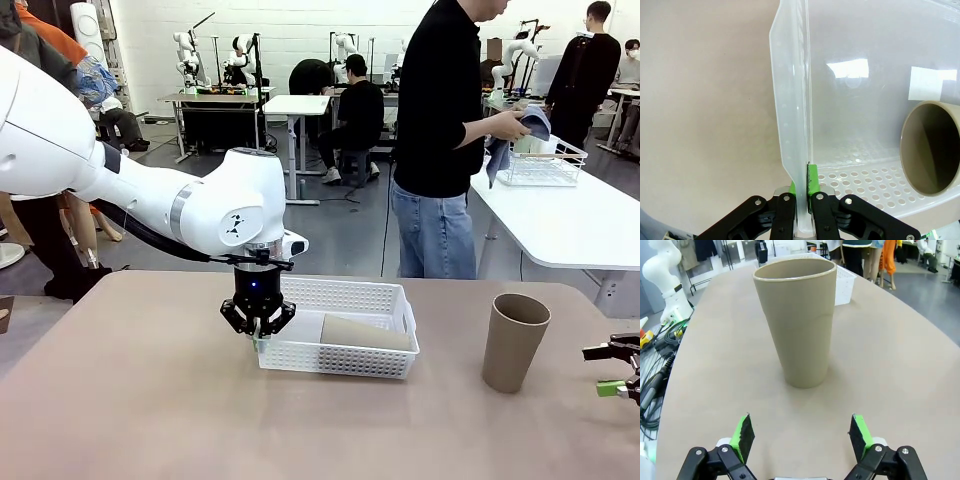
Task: Clean and organize the cups into the basket.
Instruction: Pick up the Reusable plastic cup from the right side of the table and stack it inside the Organizing basket in the center of the table.
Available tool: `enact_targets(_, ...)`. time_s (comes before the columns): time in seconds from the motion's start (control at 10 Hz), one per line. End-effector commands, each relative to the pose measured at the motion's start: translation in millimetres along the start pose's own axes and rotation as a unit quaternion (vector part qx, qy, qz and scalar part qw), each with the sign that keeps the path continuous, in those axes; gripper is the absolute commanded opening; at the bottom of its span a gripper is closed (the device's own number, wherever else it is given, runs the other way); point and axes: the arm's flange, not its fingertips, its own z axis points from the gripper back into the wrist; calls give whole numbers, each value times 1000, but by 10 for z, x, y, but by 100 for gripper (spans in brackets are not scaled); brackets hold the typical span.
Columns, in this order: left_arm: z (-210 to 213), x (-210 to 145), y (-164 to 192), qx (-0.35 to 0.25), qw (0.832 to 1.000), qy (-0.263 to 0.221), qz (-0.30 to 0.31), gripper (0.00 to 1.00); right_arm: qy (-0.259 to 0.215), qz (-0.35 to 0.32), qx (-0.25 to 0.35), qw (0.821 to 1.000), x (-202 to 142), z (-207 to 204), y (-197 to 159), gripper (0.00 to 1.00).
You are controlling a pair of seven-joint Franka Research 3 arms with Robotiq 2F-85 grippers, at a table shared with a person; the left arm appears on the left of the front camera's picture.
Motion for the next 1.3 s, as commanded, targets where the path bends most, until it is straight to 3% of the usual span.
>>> enact_targets(0.0, 4, 3, 20, 1, 1000, 0, -4, 0, 2, 3, 7, 1000, 8, 8, 32, 100)
enact_targets(0.1, 4, 3, 20, 1, 1000, 0, -4, 0, 0, 0, 0, 1000, 0, 0, 0, 100)
enact_targets(0.5, 4, 3, 20, 1, 1000, 0, -4, 0, -22, 43, 69, 996, 25, -363, -477, 100)
enact_targets(0.8, 4, 3, 20, 1, 1000, 0, -4, 0, -38, 100, 96, 990, 38, -461, -576, 100)
enact_targets(1.2, 4, 3, 20, 1, 1000, 0, -4, 0, -75, 87, 105, 988, 90, -701, -628, 100)
